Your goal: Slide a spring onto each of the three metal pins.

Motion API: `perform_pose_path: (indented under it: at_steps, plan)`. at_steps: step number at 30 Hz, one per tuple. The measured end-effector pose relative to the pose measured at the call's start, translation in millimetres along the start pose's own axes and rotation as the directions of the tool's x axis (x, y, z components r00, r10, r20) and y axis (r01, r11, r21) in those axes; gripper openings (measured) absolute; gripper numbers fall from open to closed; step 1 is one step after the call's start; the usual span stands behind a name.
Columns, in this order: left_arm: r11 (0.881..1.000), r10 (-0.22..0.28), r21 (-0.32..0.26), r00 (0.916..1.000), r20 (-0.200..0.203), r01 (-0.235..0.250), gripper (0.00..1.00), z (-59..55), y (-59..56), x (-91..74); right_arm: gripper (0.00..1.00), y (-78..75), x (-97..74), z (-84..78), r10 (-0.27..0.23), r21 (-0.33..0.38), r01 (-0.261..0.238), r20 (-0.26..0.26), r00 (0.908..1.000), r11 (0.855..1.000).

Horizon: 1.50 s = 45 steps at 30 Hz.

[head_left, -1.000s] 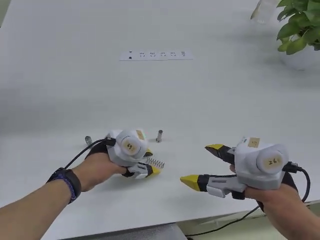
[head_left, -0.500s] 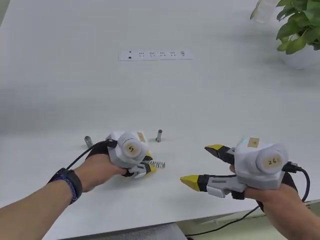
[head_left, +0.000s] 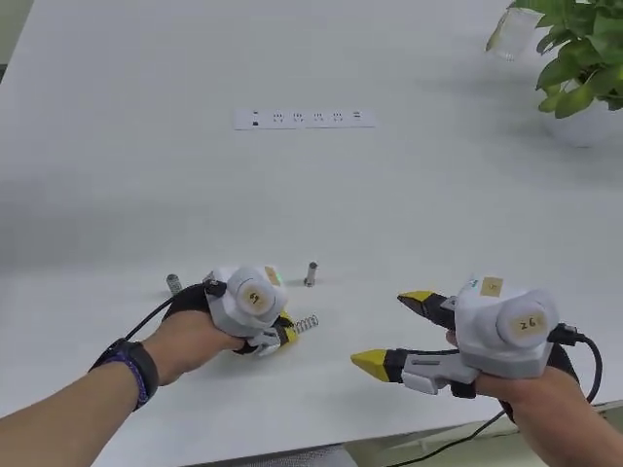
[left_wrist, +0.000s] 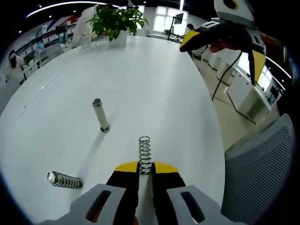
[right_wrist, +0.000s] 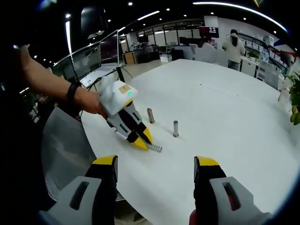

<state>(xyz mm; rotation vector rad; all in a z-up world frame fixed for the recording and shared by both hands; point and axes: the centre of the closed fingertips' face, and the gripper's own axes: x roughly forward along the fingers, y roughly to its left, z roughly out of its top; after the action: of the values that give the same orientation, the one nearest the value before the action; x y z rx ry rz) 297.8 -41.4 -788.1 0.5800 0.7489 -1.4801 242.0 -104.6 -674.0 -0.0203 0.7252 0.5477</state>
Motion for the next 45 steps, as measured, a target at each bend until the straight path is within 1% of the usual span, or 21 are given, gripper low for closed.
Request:
perform_pose_path:
  at_steps: [4,7,13,23,26,33,38,43,45]
  plan:
    - [1.0,0.003,0.002,1.0,0.008,-0.003,0.02,-0.6,-2.1,-6.8,0.64,0.2,0.3,0.2,0.001,-0.001,-0.001,0.001,1.0,1.0]
    - [1.0,0.009,-0.003,0.9998,0.015,-0.009,0.02,-0.1,0.1,-12.4,0.64,0.9,0.8,0.9,0.003,-0.002,-0.003,0.002,1.0,1.0]
    - [1.0,0.027,-0.003,0.9994,0.023,-0.027,0.02,-3.9,4.1,-28.4,0.63,3.5,2.5,2.1,0.011,-0.008,-0.011,0.003,0.9999,1.0]
    - [0.997,0.076,0.003,0.9964,0.038,-0.076,0.02,-10.1,14.4,-58.0,0.61,11.4,7.0,3.6,0.035,-0.019,-0.035,0.006,0.9994,0.999]
    - [0.996,0.089,-0.008,0.9949,0.047,-0.089,0.02,-10.8,16.5,-64.4,0.61,14.3,8.0,4.0,0.044,-0.023,-0.044,0.005,0.999,0.999]
    - [0.993,0.12,-0.023,0.9902,0.071,-0.119,0.02,-10.7,18.7,-80.2,0.59,18.3,11.1,4.6,0.067,-0.035,-0.067,-0.001,0.9978,0.997]
    - [0.99,0.144,-0.029,0.9856,0.09,-0.141,0.02,-9.3,19.6,-92.7,0.56,21.3,13.6,10.6,0.086,-0.041,-0.086,0.006,0.9963,0.995]
    - [0.985,0.171,-0.047,0.979,0.11,-0.167,0.02,-7.9,21.6,-105.1,0.54,24.4,17.4,18.0,0.11,-0.058,-0.109,0.009,0.9939,0.992]
    - [0.982,0.183,-0.06,0.9752,0.125,-0.177,0.02,-5.3,21.3,-112.5,0.54,25.7,19.4,20.8,0.12,-0.069,-0.12,0.006,0.9927,0.99]
